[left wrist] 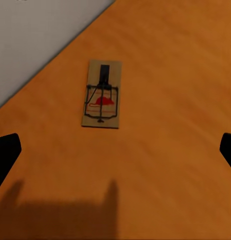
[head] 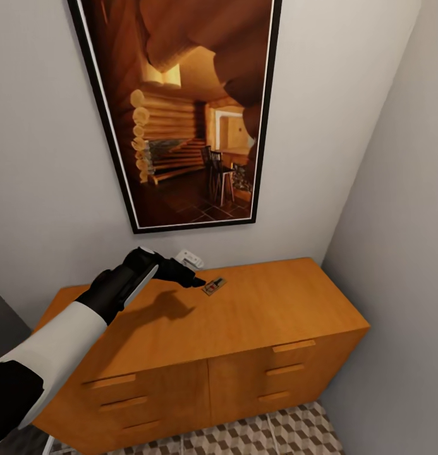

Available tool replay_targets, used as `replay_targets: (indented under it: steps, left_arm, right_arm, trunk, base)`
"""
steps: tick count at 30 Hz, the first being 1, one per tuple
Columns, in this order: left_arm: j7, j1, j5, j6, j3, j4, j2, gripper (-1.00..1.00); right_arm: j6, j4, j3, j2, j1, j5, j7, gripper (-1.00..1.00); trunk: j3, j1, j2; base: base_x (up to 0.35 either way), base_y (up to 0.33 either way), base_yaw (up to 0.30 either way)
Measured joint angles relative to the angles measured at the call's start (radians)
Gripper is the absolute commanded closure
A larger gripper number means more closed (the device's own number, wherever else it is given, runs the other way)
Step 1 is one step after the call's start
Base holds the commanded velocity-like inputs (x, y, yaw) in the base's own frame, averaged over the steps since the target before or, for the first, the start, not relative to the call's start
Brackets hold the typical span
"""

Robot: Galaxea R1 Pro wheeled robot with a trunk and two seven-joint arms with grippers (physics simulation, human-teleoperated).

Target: Take the four mousetraps from the cabinet in the bathroom and place them on the bathroom floor. Make sure all four end up on the same floor surface, and ensure that at least two of them are either under or directly next to the same bathroom sink.

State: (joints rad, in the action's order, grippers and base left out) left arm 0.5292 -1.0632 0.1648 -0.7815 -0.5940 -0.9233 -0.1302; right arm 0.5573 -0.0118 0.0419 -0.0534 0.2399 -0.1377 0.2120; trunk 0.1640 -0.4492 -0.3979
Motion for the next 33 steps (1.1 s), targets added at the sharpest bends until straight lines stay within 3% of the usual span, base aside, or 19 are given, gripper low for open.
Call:
replay_targets:
  steps: [9, 33]
  left_arm:
    - [0.001, 0.0, 0.0, 0.002, -0.041, 0.005, 0.002, -1.0]
    - [0.002, 0.0, 0.0, 0.003, -0.078, 0.026, 0.018, -1.0]
  right_arm:
    - [-0.001, 0.0, 0.0, 0.0, 0.0, 0.0, 0.0, 1.0]
    - [-0.001, 0.0, 0.0, 0.0, 0.0, 0.0, 0.0, 1.0]
  trunk:
    - [0.0, 0.0, 0.0]
    - [0.0, 0.0, 0.0]
  base:
    - [0.06, 0.0, 0.0]
    - [0.002, 0.0, 0.0]
